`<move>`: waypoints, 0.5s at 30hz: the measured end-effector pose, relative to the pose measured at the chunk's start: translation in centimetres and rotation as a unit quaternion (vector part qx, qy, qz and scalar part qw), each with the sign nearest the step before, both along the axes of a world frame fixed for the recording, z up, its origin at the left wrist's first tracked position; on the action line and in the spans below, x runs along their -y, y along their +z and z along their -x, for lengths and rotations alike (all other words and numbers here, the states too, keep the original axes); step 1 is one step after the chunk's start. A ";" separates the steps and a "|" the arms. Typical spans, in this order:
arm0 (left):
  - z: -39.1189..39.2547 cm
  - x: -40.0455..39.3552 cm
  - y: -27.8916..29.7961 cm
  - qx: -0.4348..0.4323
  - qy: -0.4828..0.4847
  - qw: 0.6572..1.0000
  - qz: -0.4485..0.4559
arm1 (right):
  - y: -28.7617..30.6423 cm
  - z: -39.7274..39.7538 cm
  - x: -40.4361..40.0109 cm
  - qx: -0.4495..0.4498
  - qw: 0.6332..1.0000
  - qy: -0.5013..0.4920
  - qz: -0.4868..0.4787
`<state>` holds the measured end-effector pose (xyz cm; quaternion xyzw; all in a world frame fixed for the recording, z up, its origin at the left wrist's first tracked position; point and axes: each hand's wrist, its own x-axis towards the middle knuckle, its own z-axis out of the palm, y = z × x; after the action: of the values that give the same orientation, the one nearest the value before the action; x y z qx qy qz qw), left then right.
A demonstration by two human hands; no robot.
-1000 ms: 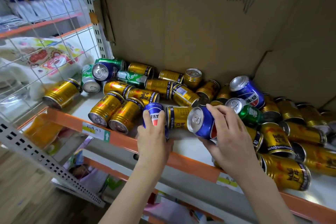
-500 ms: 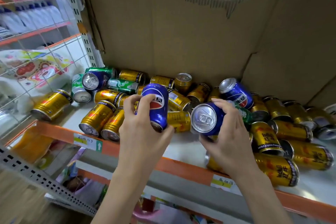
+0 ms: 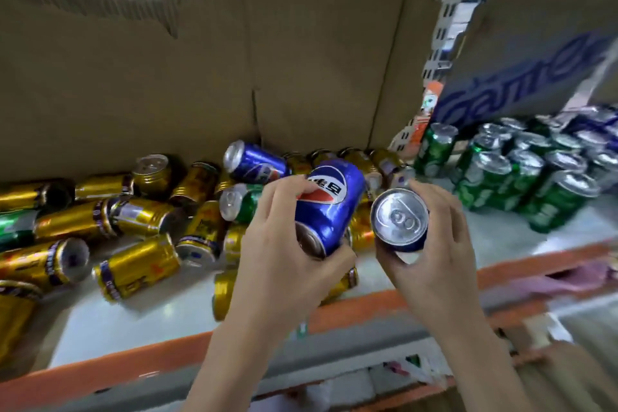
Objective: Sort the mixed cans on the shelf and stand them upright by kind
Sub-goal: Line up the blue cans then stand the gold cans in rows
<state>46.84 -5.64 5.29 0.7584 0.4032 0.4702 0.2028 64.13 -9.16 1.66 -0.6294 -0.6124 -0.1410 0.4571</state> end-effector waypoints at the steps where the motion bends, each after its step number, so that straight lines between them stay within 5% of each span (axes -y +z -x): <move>1: -1.8 0.3 -0.2 0.001 -0.015 1.000 0.010 | -0.3 -1.8 0.9 -0.007 1.000 -0.017 0.000; 15: -31.5 11.3 -2.5 -0.015 -0.090 0.987 0.136 | -3.0 -29.2 16.1 -0.032 0.989 -0.131 0.065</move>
<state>78.29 -16.95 2.78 0.7643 0.3963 0.3793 0.3391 93.34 -25.29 -1.29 -0.7366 -0.5177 -0.1398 0.4122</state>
